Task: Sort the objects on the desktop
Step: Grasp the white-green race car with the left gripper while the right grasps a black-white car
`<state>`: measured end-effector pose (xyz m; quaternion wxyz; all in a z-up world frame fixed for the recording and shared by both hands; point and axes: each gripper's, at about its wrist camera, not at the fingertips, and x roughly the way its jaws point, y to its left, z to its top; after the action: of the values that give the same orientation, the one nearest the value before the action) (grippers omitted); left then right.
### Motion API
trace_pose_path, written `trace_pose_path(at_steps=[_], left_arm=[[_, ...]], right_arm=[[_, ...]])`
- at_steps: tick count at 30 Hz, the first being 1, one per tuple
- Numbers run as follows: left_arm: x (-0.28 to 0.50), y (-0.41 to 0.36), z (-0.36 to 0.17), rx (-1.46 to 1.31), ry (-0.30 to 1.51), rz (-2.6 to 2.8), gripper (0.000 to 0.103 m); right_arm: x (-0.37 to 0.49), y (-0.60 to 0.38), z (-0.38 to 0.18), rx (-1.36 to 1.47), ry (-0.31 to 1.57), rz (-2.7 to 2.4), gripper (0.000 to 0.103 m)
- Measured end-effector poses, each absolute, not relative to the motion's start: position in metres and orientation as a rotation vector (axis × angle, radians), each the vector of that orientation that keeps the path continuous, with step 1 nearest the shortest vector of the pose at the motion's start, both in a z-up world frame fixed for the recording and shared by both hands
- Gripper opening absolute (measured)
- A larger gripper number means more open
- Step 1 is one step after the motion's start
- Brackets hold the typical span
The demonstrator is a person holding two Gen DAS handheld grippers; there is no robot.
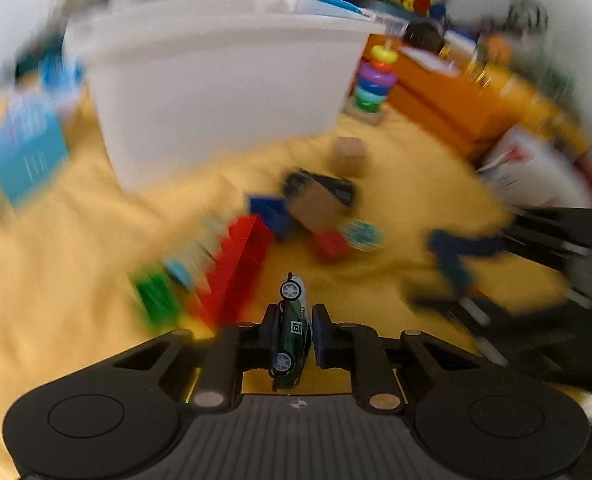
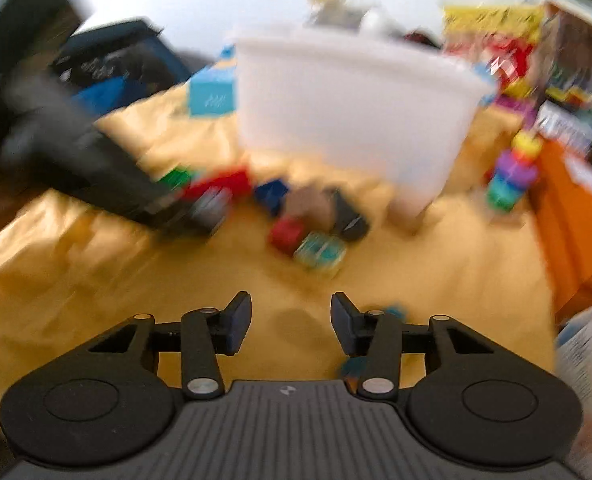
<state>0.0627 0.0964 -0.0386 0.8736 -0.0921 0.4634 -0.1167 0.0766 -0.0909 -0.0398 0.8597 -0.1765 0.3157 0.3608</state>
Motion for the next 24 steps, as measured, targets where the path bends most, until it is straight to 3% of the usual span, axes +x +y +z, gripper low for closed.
trace_pose_path(at_steps=[5,8,10,15,20,22,24], left_arm=[[0.032,0.092,-0.066,-0.498,1.044,-0.353,0.019],[0.027,0.088,-0.071,-0.462,1.032,-0.324,0.021],[0.027,0.090,-0.070,-0.445,1.027,-0.288,0.030],[0.017,0.090,-0.061,-0.318,0.974,-0.189,0.040],[0.014,0.082,-0.053,-0.211,0.953,-0.203,0.040],[0.014,0.079,-0.049,-0.173,0.950,-0.206,0.040],[0.012,0.076,-0.046,-0.135,0.941,-0.209,0.041]], right_arm=[[0.127,-0.095,-0.033,-0.222,0.678,0.692,0.045],[0.159,-0.090,-0.040,-0.108,0.754,0.693,0.043],[0.174,-0.084,-0.046,-0.069,0.793,0.676,0.042],[0.196,-0.081,-0.062,0.045,0.877,0.681,0.041],[0.189,-0.074,-0.064,0.016,0.891,0.747,0.030],[0.187,-0.073,-0.061,-0.013,0.891,0.758,0.018],[0.181,-0.075,-0.055,-0.055,0.876,0.744,0.018]])
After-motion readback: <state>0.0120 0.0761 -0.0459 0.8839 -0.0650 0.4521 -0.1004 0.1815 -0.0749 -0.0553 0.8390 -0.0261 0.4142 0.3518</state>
